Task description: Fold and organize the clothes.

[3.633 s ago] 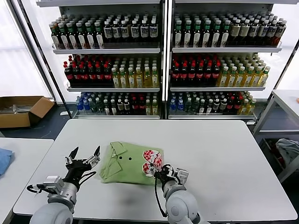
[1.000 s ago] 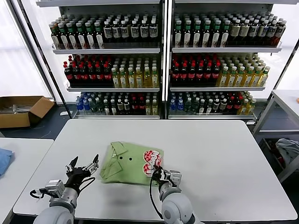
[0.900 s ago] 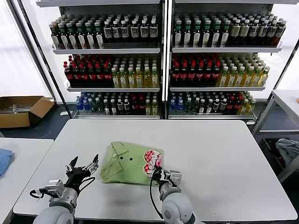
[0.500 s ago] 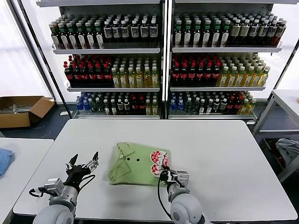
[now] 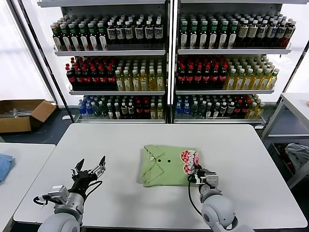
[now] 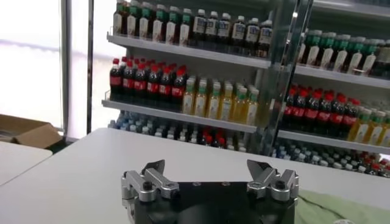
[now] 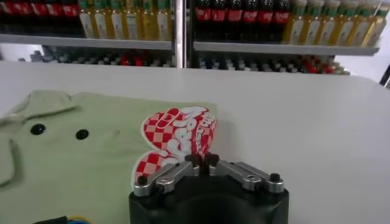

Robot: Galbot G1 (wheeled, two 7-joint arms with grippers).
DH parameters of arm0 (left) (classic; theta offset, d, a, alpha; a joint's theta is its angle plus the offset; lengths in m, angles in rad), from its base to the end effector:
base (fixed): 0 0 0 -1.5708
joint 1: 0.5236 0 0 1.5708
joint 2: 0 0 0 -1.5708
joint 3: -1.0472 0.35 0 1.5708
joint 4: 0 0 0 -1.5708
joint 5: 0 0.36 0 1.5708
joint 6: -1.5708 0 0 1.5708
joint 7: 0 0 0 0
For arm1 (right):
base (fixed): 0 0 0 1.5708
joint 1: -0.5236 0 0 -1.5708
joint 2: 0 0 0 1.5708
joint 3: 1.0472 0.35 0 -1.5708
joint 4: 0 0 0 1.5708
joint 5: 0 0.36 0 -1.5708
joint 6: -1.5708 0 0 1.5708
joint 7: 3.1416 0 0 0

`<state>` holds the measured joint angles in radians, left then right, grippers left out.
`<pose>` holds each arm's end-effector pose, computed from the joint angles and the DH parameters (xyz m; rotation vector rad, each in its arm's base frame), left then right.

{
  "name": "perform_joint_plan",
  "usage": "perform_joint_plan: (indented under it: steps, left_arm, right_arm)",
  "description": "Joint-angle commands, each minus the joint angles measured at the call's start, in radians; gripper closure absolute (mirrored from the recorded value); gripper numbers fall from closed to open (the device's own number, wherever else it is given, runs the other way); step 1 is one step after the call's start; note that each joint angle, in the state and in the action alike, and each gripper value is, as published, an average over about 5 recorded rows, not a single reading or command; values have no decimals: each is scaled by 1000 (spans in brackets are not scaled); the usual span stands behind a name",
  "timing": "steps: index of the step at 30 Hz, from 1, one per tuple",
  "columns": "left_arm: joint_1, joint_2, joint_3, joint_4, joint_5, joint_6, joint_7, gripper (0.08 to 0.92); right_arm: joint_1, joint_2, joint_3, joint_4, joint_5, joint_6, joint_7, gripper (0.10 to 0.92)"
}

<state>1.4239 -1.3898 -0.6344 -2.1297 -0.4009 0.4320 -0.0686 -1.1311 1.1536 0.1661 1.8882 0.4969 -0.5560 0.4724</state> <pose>0.2267 0.0618 -0.2515 0.0100 -2.8856 0.2486 0.2970 0.0131 -0.2917 0.0246 -2.6495 0.1254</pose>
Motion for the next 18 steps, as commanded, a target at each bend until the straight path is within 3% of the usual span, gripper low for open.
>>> perform_joint_plan:
  steps: [1,5,9,18]
  left_arm:
    - [11,-17,6,-13,14,-1,4,177]
    - [20,-28,11,-19,27,-1,7,177]
    - [30,-37,18,-27,41,-2,10,177]
    - [53,-67,30,-31,74,-13,20,177]
  right_arm:
    - [-36,-36,97,55,-218,28,-71,788]
    - [-75,11,84,159,-260,83,-78,667]
    - [-97,58,34,167,-224,95,-77,554]
    - [-163,97,18,118,76,69,4,294]
